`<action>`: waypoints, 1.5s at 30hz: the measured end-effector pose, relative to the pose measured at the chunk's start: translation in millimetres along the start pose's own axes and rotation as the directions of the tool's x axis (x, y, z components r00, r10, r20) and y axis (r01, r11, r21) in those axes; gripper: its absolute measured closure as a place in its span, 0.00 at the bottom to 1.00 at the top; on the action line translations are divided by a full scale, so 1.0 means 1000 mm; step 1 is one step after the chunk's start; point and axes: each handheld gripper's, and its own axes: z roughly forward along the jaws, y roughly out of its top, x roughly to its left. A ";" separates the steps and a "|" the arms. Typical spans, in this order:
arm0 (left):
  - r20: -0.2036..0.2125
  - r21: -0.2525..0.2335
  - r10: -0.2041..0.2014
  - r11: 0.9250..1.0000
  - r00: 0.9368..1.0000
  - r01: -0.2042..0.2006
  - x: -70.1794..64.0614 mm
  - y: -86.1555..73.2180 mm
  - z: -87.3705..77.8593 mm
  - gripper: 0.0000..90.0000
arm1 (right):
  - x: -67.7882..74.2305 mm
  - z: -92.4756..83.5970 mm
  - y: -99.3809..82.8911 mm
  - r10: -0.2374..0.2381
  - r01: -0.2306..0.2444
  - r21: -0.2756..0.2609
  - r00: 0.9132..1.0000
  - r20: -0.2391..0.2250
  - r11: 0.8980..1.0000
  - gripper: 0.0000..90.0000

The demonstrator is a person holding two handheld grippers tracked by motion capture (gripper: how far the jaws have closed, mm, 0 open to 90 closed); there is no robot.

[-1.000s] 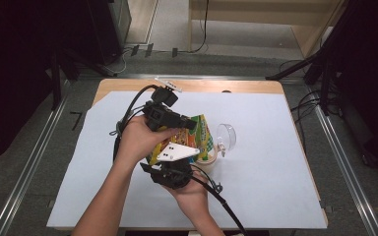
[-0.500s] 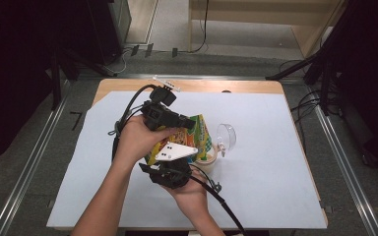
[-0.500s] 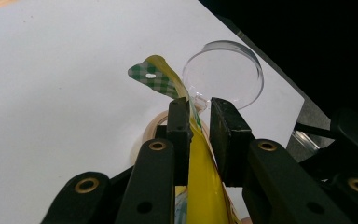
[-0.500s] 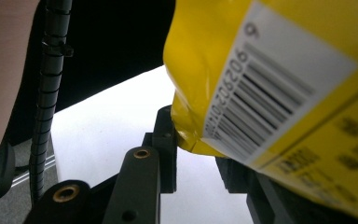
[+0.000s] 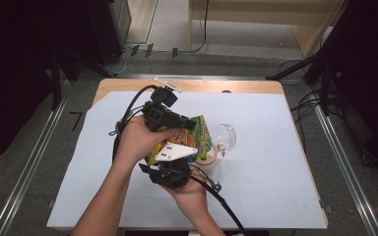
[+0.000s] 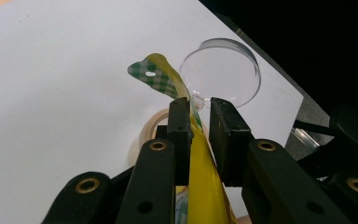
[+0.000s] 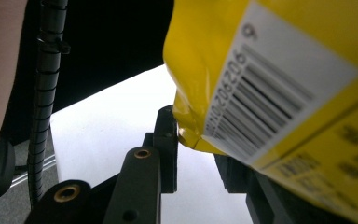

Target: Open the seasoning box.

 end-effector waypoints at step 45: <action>-0.029 -0.006 0.029 1.000 0.999 -0.029 -0.009 0.001 -0.001 0.87 | 0.002 -0.007 0.003 0.003 -0.003 0.000 1.000 0.006 1.000 0.82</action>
